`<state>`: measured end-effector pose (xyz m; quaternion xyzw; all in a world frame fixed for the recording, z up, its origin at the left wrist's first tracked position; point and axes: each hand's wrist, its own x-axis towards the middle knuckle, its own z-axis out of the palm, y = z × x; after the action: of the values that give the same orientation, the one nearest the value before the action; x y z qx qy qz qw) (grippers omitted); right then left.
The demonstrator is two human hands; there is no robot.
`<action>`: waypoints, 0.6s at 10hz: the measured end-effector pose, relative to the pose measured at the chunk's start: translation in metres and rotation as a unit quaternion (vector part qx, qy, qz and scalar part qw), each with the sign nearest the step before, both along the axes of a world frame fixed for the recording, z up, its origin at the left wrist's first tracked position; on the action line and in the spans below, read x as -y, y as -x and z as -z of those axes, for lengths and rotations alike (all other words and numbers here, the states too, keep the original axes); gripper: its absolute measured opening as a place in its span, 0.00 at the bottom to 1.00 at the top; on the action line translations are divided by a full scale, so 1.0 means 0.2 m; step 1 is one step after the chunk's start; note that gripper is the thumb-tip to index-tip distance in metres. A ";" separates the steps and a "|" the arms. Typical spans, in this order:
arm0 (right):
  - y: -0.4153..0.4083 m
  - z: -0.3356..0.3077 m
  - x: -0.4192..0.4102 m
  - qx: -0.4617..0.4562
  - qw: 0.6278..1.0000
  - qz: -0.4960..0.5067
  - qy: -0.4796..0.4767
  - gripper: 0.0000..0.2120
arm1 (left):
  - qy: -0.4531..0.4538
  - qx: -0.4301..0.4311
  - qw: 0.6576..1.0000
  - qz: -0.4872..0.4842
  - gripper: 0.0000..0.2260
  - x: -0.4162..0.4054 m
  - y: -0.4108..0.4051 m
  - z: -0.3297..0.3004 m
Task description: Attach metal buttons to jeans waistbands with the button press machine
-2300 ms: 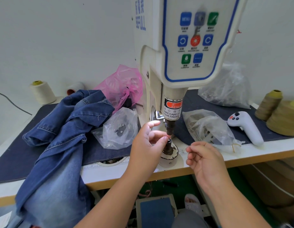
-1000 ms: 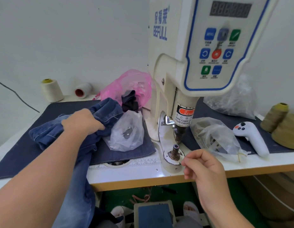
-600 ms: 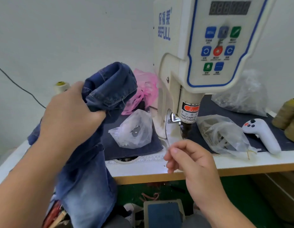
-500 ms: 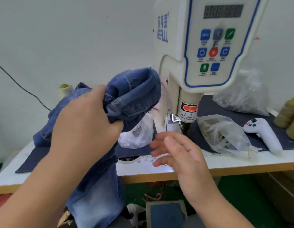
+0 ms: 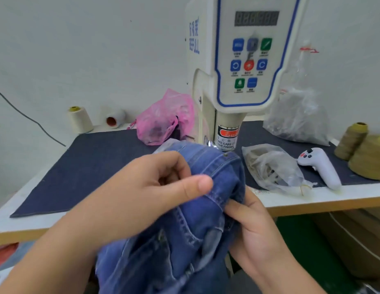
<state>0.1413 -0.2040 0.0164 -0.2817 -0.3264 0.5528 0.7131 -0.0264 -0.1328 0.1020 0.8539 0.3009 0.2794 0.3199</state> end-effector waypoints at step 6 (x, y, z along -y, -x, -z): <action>0.03 -0.02 0.06 0.246 0.963 0.105 0.000 0.21 | 0.312 0.130 0.935 0.105 0.10 0.06 -0.03 0.04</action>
<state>0.1348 -0.2160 0.0203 -0.4423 -0.4602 0.3882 0.6648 -0.0204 -0.1439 0.0945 0.6946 0.2370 0.2444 0.6337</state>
